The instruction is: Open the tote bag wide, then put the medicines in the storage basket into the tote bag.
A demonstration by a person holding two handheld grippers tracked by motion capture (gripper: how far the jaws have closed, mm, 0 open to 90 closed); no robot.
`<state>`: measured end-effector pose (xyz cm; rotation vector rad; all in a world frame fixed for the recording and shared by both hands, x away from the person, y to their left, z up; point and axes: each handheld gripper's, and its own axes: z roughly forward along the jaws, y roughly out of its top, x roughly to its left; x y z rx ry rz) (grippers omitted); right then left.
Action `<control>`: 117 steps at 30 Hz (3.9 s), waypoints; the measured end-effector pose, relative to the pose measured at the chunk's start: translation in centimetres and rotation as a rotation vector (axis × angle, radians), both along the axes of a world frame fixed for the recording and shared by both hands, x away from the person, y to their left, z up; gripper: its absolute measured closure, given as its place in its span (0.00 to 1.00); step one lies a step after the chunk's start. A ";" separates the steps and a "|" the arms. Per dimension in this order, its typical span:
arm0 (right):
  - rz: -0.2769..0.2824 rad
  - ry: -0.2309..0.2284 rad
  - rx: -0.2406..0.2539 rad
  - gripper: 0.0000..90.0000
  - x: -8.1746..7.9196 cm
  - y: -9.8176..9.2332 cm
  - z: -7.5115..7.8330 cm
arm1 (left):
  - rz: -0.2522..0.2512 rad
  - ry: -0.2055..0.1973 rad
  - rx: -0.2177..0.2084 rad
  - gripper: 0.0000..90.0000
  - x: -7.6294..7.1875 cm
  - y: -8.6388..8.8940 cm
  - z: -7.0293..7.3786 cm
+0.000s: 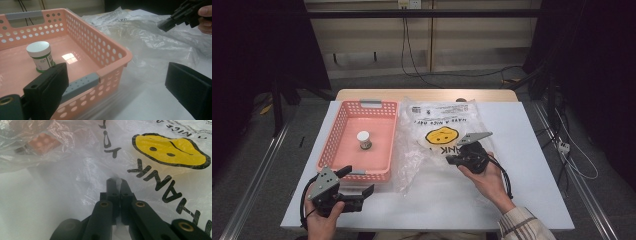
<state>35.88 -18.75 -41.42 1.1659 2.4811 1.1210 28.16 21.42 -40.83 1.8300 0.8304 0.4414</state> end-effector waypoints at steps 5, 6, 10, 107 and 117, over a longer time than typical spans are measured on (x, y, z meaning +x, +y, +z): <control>-0.015 -0.008 0.025 1.00 -0.1 -0.3 0.4 | -0.001 0.000 0.000 0.05 0.0 0.0 0.0; -0.015 -0.008 0.025 1.00 -0.1 -0.3 0.4 | 0.000 -0.001 0.000 0.05 0.0 0.0 0.0; -0.023 -0.019 0.022 1.00 -0.1 -0.4 0.6 | 0.000 -0.001 0.000 0.05 0.0 0.0 0.0; 0.007 -0.230 0.228 1.00 1.8 -1.6 6.8 | -0.009 0.115 0.162 0.17 11.1 0.2 3.6; 0.018 -0.220 0.234 1.00 2.0 -1.5 6.7 | 0.017 0.175 0.225 0.20 14.9 -0.6 3.6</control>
